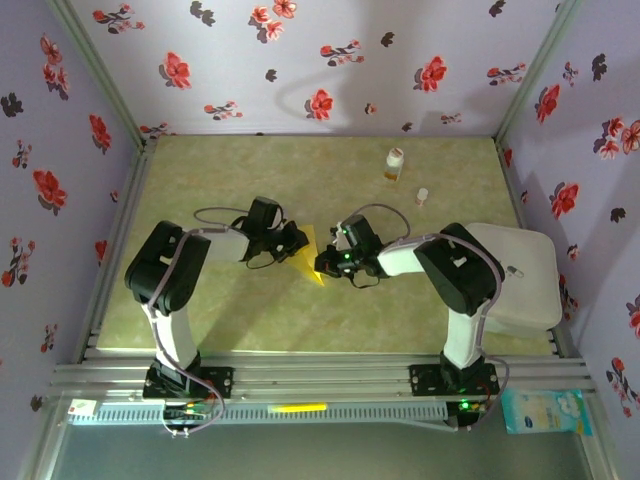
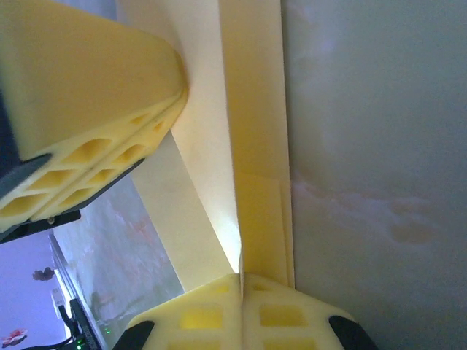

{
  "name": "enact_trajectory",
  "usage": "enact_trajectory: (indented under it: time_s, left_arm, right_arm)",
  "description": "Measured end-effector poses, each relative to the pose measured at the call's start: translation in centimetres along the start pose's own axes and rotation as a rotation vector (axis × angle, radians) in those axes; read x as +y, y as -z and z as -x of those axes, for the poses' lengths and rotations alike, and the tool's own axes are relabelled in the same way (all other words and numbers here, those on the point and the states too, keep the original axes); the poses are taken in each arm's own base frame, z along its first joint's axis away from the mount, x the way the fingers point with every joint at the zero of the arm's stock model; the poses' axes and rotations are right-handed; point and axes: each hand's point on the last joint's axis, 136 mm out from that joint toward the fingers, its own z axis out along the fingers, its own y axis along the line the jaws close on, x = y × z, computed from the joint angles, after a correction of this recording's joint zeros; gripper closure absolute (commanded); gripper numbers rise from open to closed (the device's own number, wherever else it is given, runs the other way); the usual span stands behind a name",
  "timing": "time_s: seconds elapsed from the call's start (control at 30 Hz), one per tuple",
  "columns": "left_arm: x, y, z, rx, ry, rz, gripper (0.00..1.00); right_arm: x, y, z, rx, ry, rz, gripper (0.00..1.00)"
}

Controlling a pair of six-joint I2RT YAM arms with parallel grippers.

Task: Fold a paper plane with a square sheet of paper (pick it up from the middle)
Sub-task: Fourth fold the wing at the center of the table.

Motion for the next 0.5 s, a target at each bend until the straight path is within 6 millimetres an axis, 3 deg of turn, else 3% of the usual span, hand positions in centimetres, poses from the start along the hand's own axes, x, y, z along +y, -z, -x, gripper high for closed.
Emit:
enact_trajectory:
  time_s: [0.5]
  left_arm:
    - [0.26,-0.6,0.21,0.004,0.0,0.008,0.94]
  right_arm:
    - [-0.05,-0.01,-0.01,0.018,-0.013,0.007,0.96]
